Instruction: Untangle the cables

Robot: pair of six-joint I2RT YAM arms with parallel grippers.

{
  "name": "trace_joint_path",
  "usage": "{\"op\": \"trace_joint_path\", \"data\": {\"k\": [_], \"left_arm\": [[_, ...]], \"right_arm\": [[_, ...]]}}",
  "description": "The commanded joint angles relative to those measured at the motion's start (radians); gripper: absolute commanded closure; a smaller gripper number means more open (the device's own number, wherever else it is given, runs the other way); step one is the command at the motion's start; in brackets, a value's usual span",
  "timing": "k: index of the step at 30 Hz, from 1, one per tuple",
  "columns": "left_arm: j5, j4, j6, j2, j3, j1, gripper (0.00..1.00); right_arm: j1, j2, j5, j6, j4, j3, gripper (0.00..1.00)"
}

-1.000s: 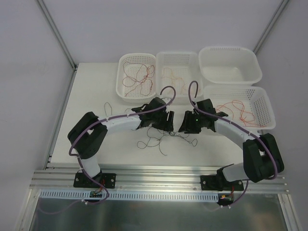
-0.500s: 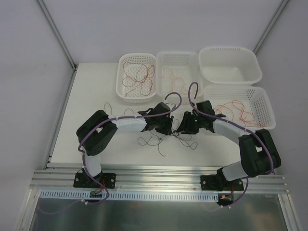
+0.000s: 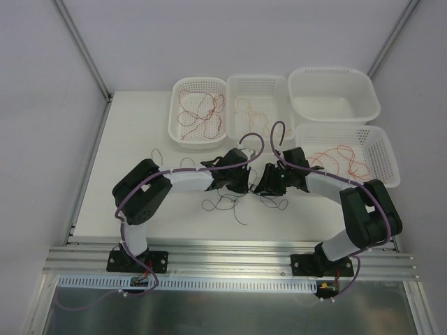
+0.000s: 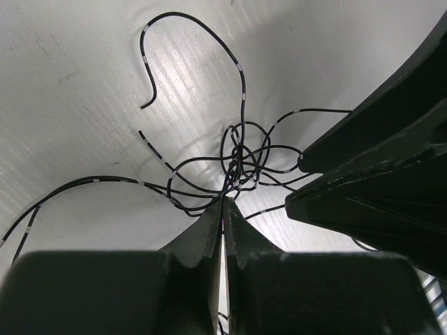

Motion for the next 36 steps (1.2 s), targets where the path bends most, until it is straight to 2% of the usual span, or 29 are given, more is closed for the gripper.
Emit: {"op": "trace_joint_path", "data": {"k": [1,11,17,24,30,36], "left_arm": [[0.001,0.041,-0.010,0.000,-0.006,-0.012,1.00],[0.001,0.052,-0.036,0.000,-0.031,-0.010,1.00],[0.001,0.060,-0.041,-0.002,-0.029,-0.010,1.00],[-0.001,0.063,-0.044,-0.003,-0.032,-0.010,1.00],[0.001,0.063,-0.047,-0.002,-0.038,-0.010,1.00],[-0.004,0.064,-0.051,-0.003,-0.051,-0.010,1.00]], "right_arm": [[-0.002,0.010,-0.027,0.027,0.065,-0.004,0.59],[-0.004,-0.082,0.023,0.155,0.159,-0.044,0.66],[-0.001,-0.016,0.020,0.272,0.265,-0.071,0.69],[0.005,0.047,0.024,0.335,0.360,-0.096,0.71],[0.005,0.059,0.049,0.357,0.406,-0.108,0.75],[0.005,0.013,0.049,0.404,0.455,-0.133,0.73]]}}
